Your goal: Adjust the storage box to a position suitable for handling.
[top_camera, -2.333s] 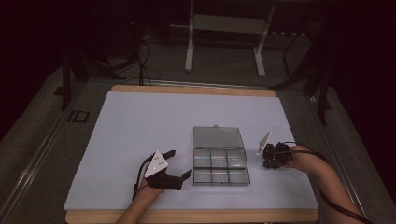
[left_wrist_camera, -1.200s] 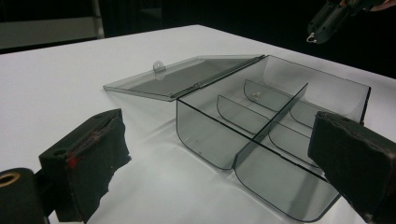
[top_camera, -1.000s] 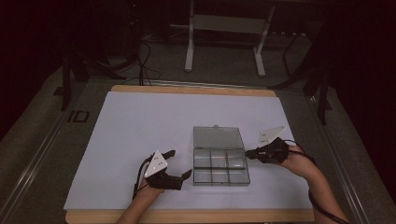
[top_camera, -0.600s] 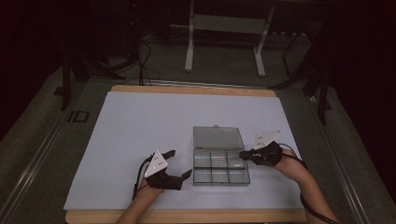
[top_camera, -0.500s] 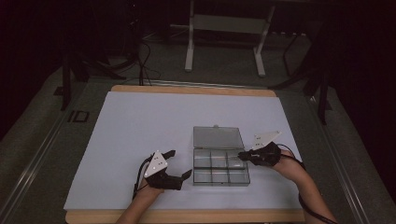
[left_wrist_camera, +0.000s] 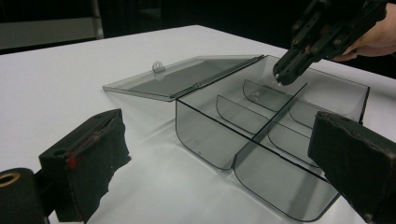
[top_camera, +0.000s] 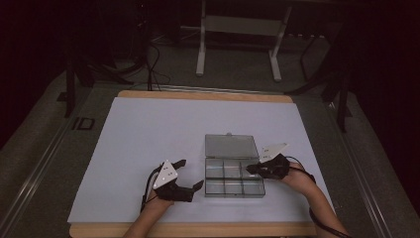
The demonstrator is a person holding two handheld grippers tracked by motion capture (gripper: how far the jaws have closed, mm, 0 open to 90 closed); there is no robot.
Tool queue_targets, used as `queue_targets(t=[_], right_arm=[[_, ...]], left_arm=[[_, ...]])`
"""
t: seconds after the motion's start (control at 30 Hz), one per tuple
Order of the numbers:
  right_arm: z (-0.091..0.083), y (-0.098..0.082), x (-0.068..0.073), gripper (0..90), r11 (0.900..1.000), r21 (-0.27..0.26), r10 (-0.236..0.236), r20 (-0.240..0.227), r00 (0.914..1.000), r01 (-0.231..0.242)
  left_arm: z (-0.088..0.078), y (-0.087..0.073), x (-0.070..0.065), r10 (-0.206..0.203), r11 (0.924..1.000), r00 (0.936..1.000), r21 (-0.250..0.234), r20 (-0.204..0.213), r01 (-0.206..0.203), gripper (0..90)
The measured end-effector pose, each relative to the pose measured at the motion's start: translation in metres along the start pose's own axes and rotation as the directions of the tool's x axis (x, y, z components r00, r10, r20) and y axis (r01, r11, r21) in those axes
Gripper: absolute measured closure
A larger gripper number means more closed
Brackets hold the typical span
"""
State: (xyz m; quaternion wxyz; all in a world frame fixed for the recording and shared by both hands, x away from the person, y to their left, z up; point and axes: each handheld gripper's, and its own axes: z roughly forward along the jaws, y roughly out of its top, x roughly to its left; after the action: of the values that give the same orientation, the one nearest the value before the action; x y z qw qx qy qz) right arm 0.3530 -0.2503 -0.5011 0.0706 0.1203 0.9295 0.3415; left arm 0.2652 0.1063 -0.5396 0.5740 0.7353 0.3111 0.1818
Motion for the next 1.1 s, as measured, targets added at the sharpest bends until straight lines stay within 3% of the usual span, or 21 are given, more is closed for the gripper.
queue_targets(t=[0.23, 0.57, 0.9, 1.1], right_arm=[[0.009, 0.001, 0.0, 85.1, 0.999, 0.048, -0.011, 0.019, 0.9998, 0.01], [0.01, 0.004, -0.001, 81.2, 0.997, 0.073, -0.017, 0.017, 0.9997, 0.016], [-0.01, 0.014, 0.007, 80.8, 0.996, 0.082, -0.036, 0.015, 0.9992, 0.035], [-0.024, 0.018, 0.011, 76.2, 0.994, 0.108, 0.003, 0.008, 1.0, -0.004]], left_arm=[[0.0, 0.0, 0.0, -0.001, 1.0, 1.0, 0.0, 0.001, 0.001, 4.7], [0.0, 0.0, 0.0, 0.001, 1.0, 1.0, -0.002, 0.0, -0.001, 4.7], [0.0, 0.0, 0.0, 0.003, 1.0, 1.0, -0.001, -0.003, -0.003, 4.7], [0.0, 0.0, -0.001, 0.012, 0.9999, 0.9999, 0.005, -0.006, -0.012, 4.4]])
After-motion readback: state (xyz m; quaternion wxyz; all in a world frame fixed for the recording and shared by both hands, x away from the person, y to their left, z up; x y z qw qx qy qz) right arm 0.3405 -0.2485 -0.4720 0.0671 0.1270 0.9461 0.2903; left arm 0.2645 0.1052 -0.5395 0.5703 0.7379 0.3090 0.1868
